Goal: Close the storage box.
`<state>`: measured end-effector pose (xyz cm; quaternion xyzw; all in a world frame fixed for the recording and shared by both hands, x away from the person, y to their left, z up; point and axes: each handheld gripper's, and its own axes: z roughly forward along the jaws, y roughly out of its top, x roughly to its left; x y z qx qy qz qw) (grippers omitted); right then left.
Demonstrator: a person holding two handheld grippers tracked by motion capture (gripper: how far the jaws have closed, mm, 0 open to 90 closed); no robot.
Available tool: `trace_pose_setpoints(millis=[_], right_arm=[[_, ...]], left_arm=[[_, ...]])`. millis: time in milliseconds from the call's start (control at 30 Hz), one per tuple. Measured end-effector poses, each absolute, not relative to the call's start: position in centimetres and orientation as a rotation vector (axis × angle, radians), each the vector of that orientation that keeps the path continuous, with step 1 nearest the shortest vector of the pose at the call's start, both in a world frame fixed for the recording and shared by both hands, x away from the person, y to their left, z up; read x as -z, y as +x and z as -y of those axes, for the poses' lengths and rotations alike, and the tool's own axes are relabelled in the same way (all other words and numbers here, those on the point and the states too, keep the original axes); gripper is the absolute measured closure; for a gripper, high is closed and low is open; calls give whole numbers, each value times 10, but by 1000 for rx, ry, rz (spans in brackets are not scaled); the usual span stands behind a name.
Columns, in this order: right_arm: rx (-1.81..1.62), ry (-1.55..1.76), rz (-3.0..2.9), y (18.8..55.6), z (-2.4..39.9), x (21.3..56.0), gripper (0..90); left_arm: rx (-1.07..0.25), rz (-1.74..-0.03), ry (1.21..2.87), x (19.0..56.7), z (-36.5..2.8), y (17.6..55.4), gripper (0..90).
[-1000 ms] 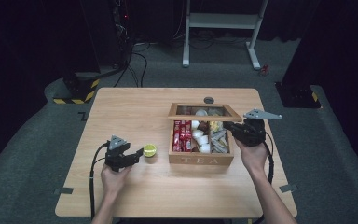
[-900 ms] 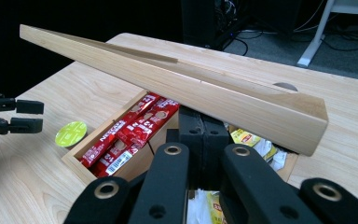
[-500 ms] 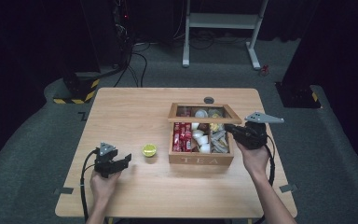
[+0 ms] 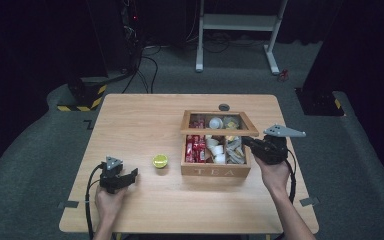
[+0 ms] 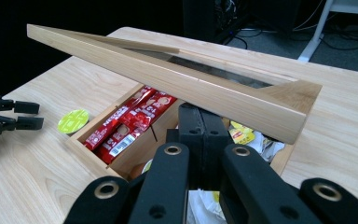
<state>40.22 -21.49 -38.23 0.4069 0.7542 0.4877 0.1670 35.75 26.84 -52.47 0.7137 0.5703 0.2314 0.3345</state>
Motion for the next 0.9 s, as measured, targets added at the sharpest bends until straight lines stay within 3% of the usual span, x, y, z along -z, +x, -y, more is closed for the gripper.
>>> trace_pose_setpoints(millis=[267,900], right_arm=[[-1379,1161,-2154,397,215,391,900],[-1362,1177,-2178,384,216,414,900]], left_arm=[[-667,-1469,1881,528,-265,355,341],[-655,-1466,1885,528,-264,355,300]])
